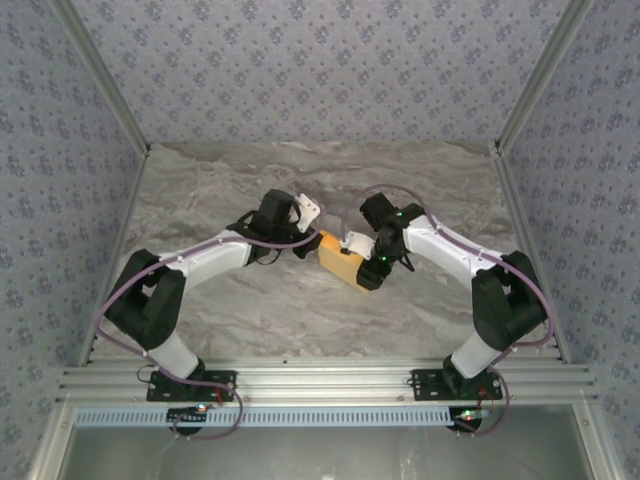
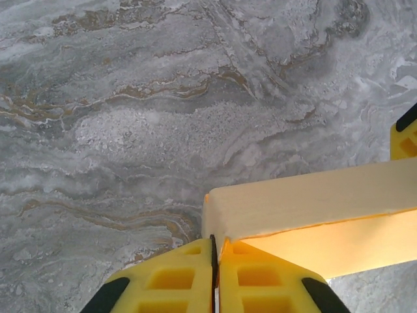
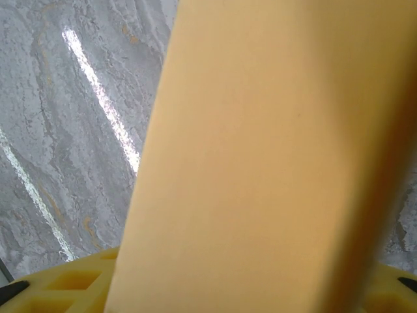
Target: Fold the paper box
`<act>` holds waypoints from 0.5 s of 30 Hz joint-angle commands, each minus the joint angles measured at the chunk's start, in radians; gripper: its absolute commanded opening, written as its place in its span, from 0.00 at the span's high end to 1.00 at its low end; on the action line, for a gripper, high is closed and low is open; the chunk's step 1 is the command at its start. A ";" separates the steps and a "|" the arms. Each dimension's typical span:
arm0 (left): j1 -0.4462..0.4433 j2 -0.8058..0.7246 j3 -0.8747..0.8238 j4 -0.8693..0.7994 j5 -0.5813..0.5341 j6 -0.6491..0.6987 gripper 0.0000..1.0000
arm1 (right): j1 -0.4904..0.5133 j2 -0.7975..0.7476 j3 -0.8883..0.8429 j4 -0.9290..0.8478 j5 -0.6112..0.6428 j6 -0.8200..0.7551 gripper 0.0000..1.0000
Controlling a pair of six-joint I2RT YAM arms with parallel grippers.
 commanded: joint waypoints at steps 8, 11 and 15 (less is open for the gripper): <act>-0.023 -0.016 0.107 -0.184 -0.013 -0.013 0.94 | 0.022 -0.016 -0.022 0.051 0.066 0.011 0.39; -0.023 -0.002 0.160 -0.265 -0.017 -0.029 0.94 | 0.034 -0.026 -0.041 0.075 0.074 -0.005 0.40; -0.023 0.006 0.191 -0.304 -0.029 -0.057 0.94 | 0.063 -0.033 -0.065 0.098 0.116 -0.030 0.40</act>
